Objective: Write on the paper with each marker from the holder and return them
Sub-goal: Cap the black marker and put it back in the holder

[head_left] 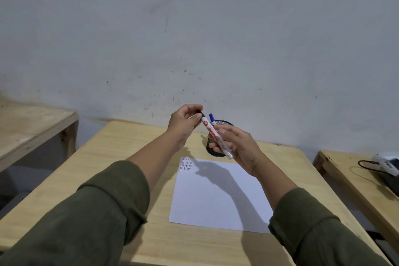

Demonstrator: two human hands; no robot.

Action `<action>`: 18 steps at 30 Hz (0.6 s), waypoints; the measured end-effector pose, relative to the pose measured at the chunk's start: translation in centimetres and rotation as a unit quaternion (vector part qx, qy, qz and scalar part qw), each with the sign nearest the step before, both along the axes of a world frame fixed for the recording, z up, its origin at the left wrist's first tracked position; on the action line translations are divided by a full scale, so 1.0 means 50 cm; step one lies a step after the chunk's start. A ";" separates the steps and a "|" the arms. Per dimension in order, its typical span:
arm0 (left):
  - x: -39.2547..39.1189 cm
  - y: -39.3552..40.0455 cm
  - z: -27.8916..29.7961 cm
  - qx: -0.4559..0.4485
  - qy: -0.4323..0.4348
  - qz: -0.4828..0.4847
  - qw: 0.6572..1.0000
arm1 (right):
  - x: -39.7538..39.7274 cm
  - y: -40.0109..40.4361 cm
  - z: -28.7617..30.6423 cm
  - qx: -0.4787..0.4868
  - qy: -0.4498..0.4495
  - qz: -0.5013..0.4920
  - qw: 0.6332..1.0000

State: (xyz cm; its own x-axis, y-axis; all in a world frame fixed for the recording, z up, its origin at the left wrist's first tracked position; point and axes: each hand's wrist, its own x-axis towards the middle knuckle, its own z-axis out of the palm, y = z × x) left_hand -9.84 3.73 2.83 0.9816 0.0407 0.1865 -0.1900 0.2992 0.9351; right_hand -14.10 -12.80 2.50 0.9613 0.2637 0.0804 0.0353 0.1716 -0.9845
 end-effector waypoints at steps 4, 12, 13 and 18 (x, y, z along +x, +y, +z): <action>0.008 -0.039 0.020 0.061 -0.036 -0.040 0.997 | 0.021 -0.013 -0.002 -0.099 -0.036 -0.066 0.992; 0.057 -0.069 -0.015 0.214 -0.020 0.055 0.975 | 0.090 -0.050 0.018 -0.173 -0.113 -0.198 0.958; 0.064 -0.067 -0.025 0.245 -0.011 0.064 0.967 | 0.103 -0.055 0.019 -0.179 -0.119 -0.220 0.951; 0.098 -0.087 -0.061 0.364 0.028 0.088 0.927 | 0.171 -0.065 0.024 -0.226 -0.146 -0.279 0.922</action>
